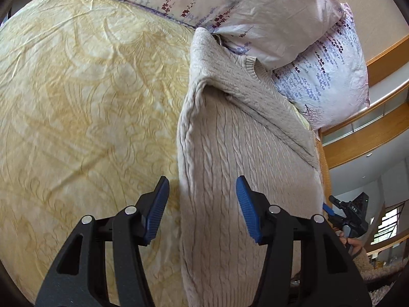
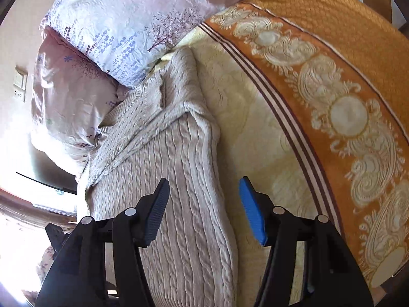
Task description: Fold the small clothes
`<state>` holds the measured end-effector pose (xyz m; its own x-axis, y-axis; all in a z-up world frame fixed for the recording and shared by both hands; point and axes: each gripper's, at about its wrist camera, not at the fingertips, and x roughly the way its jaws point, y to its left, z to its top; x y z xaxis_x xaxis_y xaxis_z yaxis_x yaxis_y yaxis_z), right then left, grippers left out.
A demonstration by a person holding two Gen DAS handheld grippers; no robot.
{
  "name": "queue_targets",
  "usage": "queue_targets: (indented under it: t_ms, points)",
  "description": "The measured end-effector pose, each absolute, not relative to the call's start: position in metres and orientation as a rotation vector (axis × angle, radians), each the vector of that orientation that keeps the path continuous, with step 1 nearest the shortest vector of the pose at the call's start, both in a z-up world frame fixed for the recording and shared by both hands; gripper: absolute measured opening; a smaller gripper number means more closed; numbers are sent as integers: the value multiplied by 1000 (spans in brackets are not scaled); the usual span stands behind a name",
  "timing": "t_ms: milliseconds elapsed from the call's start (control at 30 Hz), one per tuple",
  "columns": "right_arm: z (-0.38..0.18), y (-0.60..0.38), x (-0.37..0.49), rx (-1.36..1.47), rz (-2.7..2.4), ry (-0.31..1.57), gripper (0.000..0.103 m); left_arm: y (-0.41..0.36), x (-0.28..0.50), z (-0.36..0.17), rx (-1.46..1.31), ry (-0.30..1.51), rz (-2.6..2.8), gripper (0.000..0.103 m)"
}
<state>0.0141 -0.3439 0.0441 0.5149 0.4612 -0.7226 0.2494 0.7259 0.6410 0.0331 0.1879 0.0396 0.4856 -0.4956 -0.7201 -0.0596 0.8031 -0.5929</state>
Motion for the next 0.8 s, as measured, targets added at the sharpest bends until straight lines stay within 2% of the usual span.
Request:
queue_targets:
  t_ms: [233,400,467,700,800]
  points:
    - [30,-339,-8,888,227,1065,49,184,3,37,-692,1054,-337,52]
    - [25,-338,-22,915,294,1101,42,178,-14,32,-724,1088,-386,45]
    - [24,-336,-28,907,331,1130,39,177,-21,30,-743,1109,-412,43]
    - [24,-319,-54,838,449,1230,37,158,-39,27,-711,1223,-538,42]
    - [25,-311,-58,803,466,1245,33,152,-39,29,-676,1253,-554,42]
